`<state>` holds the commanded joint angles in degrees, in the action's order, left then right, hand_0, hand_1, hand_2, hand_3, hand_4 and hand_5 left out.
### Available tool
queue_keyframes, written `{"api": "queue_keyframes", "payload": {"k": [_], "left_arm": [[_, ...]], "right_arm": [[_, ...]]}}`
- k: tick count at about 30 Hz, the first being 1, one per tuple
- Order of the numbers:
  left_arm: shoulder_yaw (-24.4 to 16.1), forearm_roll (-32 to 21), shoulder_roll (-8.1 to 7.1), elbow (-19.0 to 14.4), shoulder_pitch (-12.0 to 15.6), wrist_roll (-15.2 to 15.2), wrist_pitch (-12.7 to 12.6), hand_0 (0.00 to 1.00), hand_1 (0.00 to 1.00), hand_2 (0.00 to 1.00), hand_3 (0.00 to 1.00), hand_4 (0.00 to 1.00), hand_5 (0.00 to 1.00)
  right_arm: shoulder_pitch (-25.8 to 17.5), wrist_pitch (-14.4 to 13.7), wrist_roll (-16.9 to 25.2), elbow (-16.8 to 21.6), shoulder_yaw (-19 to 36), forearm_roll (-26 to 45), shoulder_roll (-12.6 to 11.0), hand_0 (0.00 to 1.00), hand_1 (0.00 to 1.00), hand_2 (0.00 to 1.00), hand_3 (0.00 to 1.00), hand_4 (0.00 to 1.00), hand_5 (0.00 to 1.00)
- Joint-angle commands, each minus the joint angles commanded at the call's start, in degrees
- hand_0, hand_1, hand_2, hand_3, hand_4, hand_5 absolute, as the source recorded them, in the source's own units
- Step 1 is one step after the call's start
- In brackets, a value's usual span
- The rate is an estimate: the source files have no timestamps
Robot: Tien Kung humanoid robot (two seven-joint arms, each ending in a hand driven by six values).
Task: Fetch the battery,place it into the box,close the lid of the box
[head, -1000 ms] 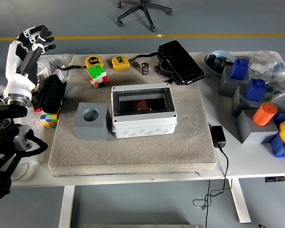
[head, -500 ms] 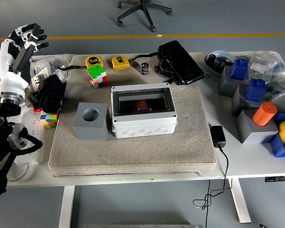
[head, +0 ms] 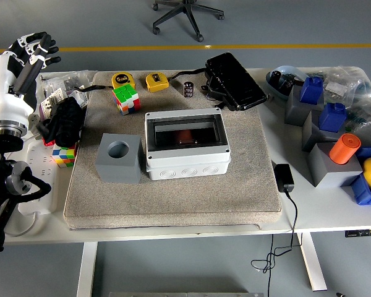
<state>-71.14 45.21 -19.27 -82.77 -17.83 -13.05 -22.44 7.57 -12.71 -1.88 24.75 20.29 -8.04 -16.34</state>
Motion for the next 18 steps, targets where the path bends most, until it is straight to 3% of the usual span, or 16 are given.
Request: {"api": "queue_keyframes", "payload": {"k": [18], "left_arm": [[0.4,0.7,-0.64,-0.6,1.3,0.1,-0.1,0.518,0.605,0.569,0.576,0.881,0.405]], "right_arm": [[0.2,-0.4,-0.4,-0.5,-4.4,1.5,0.4,0.607,0.635,0.604,0.562,0.904,0.464]]}}
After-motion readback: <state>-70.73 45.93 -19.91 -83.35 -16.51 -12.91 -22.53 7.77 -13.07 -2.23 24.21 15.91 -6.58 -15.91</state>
